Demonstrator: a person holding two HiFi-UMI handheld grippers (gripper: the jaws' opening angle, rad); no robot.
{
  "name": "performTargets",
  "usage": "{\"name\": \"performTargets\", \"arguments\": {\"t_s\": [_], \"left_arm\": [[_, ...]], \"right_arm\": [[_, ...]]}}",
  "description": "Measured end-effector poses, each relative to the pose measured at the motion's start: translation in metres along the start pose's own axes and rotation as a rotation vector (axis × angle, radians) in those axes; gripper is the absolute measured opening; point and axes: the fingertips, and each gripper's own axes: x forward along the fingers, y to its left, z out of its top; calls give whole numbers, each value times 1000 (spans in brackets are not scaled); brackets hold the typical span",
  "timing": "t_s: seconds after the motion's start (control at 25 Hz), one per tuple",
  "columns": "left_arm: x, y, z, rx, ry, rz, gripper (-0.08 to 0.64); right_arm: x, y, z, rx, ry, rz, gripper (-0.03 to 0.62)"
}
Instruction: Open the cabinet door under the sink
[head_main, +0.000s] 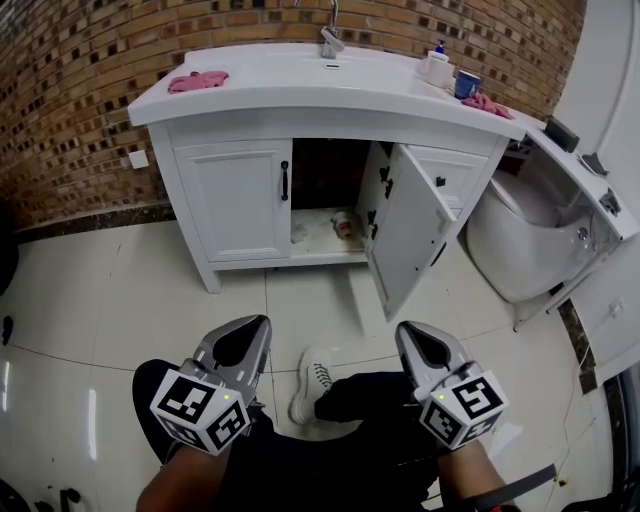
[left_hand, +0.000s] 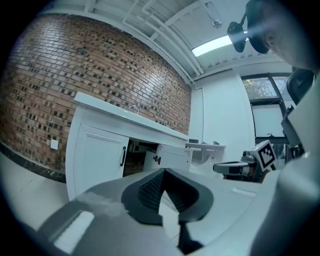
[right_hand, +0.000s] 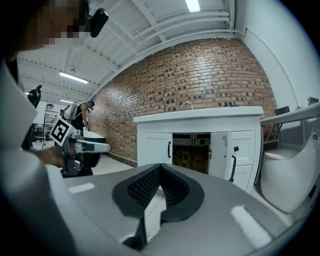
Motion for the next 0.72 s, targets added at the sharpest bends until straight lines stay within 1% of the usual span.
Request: {"name": "performTargets", "arguments": {"t_s": [0.24, 0.52, 0.72], "left_arm": [[-8, 1, 5, 4, -3, 13, 3], [-12, -2, 5, 6, -11, 11, 3], [-14, 0, 6, 2, -14, 20, 3]], "right_arm": [[-9, 4, 3, 3, 0, -2, 8], [-5, 6, 5, -4, -11, 11, 8], [-1, 8, 2, 9, -6, 28, 8]]}}
